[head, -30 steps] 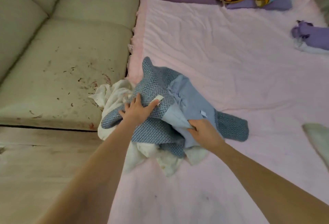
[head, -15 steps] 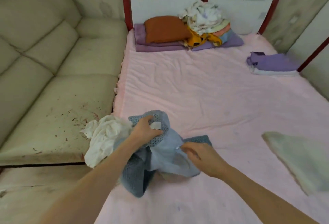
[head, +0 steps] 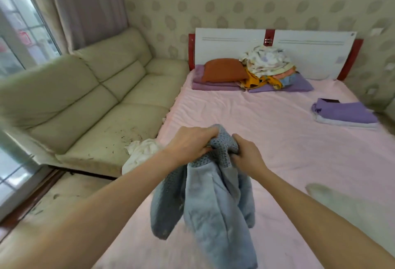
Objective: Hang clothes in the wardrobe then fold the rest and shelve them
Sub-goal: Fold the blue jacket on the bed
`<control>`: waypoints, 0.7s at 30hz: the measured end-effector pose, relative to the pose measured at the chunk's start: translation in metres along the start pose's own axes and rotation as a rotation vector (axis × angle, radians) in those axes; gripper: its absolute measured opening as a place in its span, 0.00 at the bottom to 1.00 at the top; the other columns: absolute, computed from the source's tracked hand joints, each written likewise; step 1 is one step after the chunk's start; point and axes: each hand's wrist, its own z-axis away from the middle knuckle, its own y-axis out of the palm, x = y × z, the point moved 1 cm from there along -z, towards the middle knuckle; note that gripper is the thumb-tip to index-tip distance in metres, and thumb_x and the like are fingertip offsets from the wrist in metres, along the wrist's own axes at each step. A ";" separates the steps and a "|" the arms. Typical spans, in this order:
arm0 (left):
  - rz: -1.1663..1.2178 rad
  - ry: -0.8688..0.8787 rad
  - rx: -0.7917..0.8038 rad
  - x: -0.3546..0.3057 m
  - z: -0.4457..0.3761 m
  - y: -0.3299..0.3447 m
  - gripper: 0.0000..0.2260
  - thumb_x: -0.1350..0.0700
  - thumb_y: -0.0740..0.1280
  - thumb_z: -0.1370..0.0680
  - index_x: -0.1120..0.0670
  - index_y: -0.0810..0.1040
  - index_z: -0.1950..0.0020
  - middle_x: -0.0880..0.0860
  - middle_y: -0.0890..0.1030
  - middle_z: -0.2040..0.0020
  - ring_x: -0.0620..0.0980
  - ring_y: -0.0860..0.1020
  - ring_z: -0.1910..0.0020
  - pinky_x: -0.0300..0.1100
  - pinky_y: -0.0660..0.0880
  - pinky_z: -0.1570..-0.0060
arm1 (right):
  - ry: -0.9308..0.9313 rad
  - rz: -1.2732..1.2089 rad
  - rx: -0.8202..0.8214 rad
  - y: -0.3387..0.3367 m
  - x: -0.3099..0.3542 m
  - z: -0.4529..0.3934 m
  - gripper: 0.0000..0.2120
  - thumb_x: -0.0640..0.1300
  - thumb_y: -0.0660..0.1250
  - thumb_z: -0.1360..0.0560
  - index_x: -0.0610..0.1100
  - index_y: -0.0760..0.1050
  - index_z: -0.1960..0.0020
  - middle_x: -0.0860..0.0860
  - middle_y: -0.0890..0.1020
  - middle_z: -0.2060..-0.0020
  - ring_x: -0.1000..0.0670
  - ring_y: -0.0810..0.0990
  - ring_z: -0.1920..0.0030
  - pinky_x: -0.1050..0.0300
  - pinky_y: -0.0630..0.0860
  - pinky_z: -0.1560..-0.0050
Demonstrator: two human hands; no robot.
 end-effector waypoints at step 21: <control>0.613 -0.773 0.008 -0.068 0.104 0.074 0.10 0.59 0.60 0.22 0.61 0.73 0.44 0.65 0.78 0.44 0.64 0.75 0.45 0.49 0.71 0.49 | 0.118 0.832 -0.036 -0.106 0.066 0.156 0.21 0.34 0.58 0.26 0.43 0.64 0.35 0.40 0.76 0.47 0.38 0.78 0.53 0.51 0.65 0.62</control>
